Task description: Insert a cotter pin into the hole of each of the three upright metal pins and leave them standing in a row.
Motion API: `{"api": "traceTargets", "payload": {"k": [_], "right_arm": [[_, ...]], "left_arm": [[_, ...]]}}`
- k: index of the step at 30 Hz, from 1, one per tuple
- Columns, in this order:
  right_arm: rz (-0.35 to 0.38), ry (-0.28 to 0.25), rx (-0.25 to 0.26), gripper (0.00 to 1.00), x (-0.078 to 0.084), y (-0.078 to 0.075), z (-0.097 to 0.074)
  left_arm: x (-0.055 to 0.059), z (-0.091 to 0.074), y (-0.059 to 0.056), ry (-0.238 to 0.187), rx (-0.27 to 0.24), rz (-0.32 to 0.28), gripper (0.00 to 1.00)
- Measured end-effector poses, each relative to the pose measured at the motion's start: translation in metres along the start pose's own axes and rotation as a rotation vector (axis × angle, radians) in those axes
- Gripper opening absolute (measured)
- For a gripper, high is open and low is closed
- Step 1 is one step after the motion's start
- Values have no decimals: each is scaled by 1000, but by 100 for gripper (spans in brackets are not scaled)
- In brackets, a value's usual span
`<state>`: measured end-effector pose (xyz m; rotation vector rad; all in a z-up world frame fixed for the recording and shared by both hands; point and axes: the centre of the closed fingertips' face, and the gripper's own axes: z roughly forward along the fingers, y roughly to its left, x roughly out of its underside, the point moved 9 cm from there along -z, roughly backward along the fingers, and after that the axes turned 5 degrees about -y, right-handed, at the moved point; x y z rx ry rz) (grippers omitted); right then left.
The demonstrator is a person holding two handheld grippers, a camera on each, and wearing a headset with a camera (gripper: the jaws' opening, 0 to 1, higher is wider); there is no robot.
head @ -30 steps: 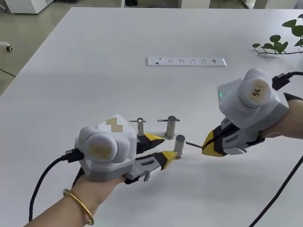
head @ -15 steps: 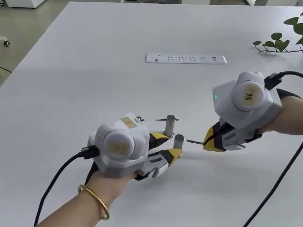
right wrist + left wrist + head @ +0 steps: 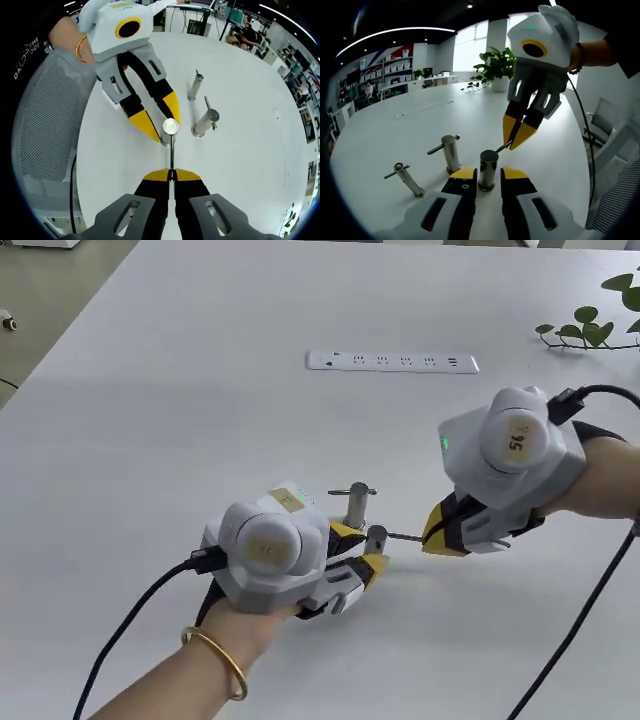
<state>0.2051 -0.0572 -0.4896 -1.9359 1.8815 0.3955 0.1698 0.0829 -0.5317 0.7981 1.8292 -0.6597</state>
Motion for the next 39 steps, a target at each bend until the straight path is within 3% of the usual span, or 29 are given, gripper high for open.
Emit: {"api": "traceTargets", "payload": {"k": [20,28,39], "right_arm": [[-67,13,-3,0,-9,-6,3],[-66,16,-7,0,-19,-5,3],[-65,27,-11,0,-21,-3,4]], "left_arm": [[5,3,3,15,8,-3,12],[8,4,2,13,-1,-22,12],[10,5,2,7,3,-38,12]]}}
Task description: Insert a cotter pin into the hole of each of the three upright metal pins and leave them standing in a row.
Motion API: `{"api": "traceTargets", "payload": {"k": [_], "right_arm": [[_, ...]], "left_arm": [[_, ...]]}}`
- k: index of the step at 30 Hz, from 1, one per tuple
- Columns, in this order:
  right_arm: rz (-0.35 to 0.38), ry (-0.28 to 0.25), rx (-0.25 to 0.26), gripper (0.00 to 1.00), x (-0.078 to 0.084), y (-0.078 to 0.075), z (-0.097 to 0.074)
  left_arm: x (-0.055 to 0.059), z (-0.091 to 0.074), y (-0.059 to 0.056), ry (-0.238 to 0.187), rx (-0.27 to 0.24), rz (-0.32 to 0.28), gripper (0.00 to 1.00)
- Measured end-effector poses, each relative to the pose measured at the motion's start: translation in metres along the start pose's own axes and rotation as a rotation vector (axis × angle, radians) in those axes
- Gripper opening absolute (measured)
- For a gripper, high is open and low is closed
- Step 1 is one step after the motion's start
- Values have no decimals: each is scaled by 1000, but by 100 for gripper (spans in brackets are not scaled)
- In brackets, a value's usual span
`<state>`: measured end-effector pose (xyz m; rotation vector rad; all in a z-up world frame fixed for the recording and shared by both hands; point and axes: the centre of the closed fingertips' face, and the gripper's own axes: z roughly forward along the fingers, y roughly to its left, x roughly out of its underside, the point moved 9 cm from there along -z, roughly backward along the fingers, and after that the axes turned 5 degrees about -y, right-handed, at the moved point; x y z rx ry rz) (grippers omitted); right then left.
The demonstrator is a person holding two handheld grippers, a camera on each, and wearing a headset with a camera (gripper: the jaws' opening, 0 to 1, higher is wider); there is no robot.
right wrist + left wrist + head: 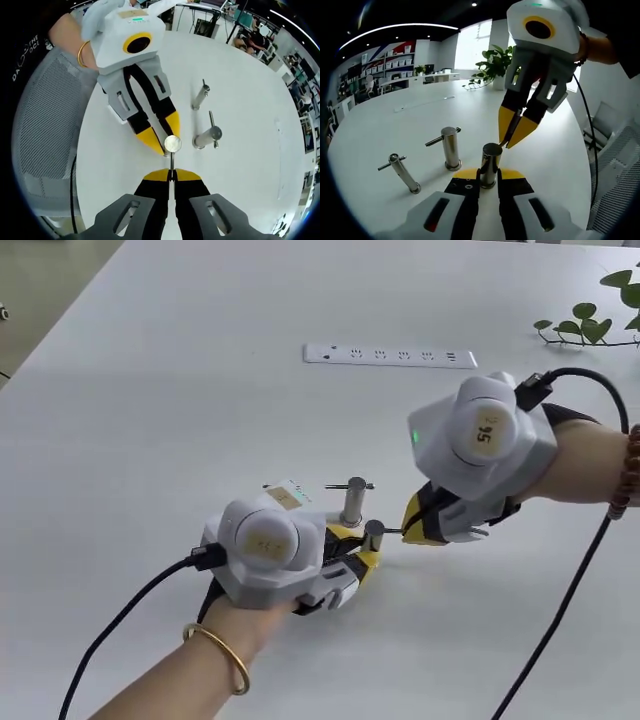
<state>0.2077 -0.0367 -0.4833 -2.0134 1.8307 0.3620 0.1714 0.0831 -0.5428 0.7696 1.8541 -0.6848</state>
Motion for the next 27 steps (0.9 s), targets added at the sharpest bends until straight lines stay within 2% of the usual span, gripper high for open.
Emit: {"api": "traceTargets", "payload": {"k": [11,18,27], "right_arm": [[23,-8,0,0,-7,-1,2],[52,-35,3,0,-10,1,4],[122,-76,29,4,-1,-3,-2]], "left_arm": [[1,2,-1,1,-1,-5,12],[1,2,-1,1,-5,-2,12],[1,3,-1,0,-5,-6,12]]}}
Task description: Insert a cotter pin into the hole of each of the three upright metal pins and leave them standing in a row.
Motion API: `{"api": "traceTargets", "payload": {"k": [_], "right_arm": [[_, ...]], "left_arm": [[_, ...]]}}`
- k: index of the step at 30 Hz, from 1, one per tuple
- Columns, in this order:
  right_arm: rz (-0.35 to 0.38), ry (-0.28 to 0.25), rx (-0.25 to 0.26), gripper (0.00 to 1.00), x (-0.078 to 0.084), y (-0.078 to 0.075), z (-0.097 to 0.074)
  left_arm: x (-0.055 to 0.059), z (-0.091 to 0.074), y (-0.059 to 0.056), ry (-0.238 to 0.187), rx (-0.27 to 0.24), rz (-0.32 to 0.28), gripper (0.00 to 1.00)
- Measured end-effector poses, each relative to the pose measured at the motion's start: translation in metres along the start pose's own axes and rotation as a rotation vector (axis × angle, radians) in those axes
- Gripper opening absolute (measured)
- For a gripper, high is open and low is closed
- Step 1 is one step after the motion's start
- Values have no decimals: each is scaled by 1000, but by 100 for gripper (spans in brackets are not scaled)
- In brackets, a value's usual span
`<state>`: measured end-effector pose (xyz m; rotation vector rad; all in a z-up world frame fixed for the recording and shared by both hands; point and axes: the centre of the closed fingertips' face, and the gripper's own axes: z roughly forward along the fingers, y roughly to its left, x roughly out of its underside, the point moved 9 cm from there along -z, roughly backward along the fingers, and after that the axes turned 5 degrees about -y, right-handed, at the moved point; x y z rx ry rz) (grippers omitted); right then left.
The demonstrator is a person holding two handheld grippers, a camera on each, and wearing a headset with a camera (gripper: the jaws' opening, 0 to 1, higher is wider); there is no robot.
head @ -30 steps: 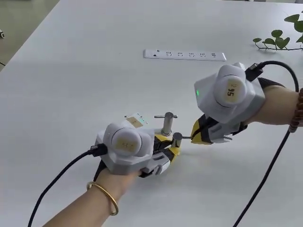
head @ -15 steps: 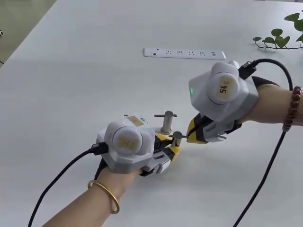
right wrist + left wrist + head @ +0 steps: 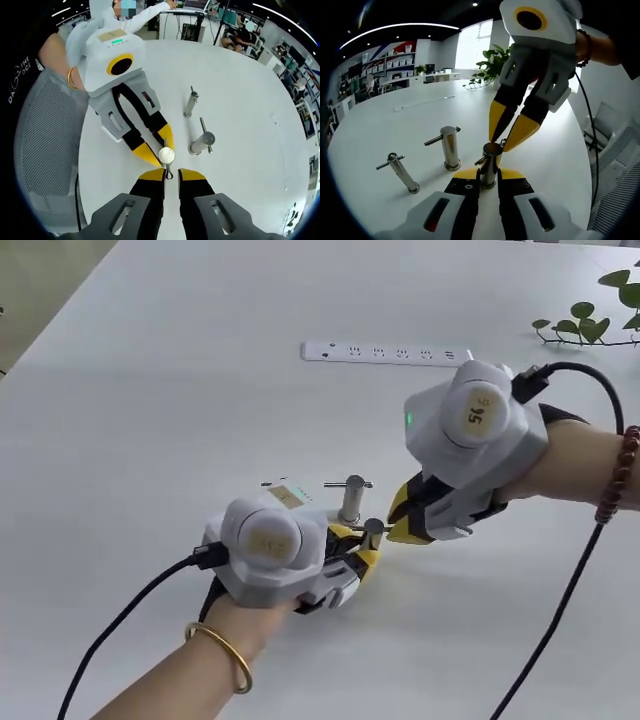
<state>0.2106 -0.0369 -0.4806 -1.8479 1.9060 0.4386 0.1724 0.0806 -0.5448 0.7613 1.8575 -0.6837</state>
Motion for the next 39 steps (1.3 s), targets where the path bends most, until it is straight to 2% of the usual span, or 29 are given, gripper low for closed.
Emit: {"api": "traceTargets", "payload": {"k": [8,11,25,39], "right_arm": [[0,11,-4,3,5,4,-3],[-8,9,1,1,4,4,-3],[-29,10,3,1,-2,7,1],[-29,-8,0,1,-9,8,4]], "left_arm": [[0,0,0,1,0,-1,12],[0,0,0,1,-1,-3,12],[1,-2,1,-2,0,-41,12],[2,-1,1,3,1,-52,12]]}}
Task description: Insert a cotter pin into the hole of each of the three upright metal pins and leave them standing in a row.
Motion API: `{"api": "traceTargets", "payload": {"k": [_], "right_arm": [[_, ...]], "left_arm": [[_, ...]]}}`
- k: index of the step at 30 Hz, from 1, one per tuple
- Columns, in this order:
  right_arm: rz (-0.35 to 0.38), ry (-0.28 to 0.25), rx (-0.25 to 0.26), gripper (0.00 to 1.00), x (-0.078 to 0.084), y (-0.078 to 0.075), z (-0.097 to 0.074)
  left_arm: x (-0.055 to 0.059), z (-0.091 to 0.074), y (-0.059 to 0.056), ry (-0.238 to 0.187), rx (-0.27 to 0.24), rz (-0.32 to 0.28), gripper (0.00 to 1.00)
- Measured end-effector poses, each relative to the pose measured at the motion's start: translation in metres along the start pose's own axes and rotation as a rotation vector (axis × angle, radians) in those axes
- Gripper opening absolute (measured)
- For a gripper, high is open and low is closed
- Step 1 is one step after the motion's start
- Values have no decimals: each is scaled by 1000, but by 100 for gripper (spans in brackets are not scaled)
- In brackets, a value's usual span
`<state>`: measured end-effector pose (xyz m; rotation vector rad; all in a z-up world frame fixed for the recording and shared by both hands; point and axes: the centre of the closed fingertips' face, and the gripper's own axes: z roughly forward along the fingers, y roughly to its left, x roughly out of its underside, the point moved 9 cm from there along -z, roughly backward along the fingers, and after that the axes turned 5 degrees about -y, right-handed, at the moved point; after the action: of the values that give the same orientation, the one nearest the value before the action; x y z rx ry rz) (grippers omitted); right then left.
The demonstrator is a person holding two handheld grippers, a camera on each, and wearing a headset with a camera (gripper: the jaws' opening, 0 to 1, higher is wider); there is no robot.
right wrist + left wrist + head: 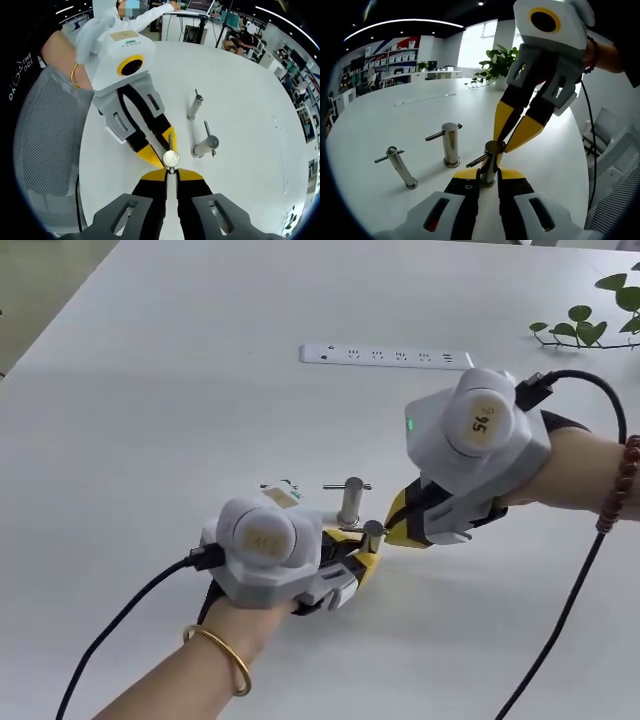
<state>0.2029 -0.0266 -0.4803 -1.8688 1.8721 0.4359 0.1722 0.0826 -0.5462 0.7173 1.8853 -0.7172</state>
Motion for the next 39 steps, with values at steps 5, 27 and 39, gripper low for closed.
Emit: {"api": "traceTargets", "payload": {"k": [5,27,39], "right_arm": [[-16,-1,-1,1,0,-2,1],[134,-100,10,16,-5,-1,7],[143,-94,6,13,-4,-1,21]], "left_arm": [[0,1,1,2,1,-5,12],[-11,-22,6,10,-24,-103,34],[-12,-40,7,72,-55,-10,38]]}}
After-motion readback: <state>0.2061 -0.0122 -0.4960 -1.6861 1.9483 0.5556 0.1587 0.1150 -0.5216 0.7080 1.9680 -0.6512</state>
